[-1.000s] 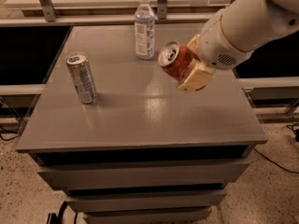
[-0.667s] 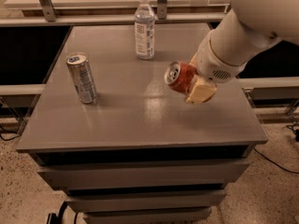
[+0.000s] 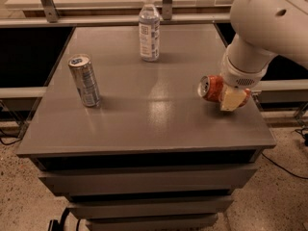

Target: Knock coke can over

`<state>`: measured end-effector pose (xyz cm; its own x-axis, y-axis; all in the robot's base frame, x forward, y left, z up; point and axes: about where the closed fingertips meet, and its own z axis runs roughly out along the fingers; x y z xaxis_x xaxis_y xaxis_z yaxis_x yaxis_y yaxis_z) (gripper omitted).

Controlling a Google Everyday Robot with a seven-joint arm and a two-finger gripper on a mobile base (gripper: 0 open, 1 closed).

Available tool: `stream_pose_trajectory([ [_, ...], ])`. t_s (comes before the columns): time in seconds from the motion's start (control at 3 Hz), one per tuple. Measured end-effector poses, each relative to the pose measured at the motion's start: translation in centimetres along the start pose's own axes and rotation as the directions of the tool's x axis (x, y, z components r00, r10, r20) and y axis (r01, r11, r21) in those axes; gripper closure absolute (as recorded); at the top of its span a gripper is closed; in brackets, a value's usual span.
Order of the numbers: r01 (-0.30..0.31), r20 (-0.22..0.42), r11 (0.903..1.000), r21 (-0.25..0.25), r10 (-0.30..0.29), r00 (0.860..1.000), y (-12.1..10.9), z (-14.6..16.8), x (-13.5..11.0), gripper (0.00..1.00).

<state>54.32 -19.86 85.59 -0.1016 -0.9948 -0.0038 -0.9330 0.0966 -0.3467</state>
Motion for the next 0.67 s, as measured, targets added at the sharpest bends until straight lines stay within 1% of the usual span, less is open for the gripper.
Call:
stream_pose_trajectory([
  [0.33, 0.024, -0.06, 0.9996, -0.013, -0.025, 0.998, -0.23, 0.69, 2.17, 0.6],
  [0.67, 0.041, -0.06, 0.9987, -0.031, -0.043, 0.997, -0.03, 0.54, 3.14, 0.37],
])
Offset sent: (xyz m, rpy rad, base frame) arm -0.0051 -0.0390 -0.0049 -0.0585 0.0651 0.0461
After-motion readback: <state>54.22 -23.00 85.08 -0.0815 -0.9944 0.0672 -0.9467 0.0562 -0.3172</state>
